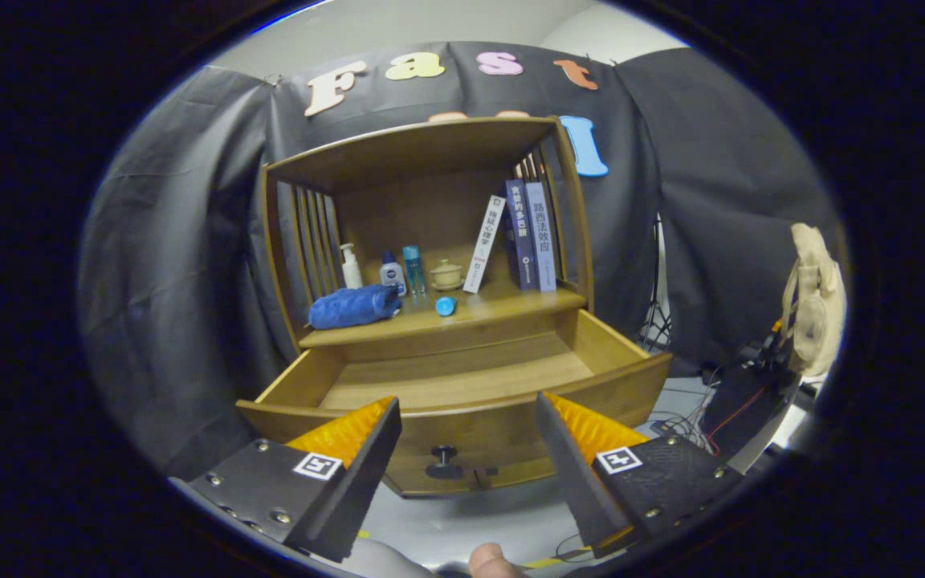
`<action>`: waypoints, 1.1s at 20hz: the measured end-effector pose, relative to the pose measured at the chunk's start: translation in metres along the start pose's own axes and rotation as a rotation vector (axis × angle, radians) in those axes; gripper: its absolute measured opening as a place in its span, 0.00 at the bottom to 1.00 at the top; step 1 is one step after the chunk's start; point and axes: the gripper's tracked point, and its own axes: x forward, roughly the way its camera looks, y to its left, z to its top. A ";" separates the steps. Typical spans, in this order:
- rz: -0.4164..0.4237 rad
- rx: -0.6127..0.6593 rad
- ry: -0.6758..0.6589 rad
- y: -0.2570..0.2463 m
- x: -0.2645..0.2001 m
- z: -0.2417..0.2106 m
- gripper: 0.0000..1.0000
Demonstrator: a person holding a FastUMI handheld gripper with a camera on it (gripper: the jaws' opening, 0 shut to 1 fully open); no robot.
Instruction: Pull open the drawer, take out the items inside it, and place them on the countertop above the cabinet.
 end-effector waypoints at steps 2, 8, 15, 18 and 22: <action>0.003 0.000 0.002 0.000 0.004 -0.014 1.00; 0.030 -0.049 0.004 0.010 0.032 -0.048 0.99; 0.041 -0.059 -0.015 0.017 0.068 -0.057 1.00; 0.036 -0.060 -0.036 0.022 0.077 -0.057 1.00; 0.035 -0.092 -0.056 0.023 0.082 -0.061 0.99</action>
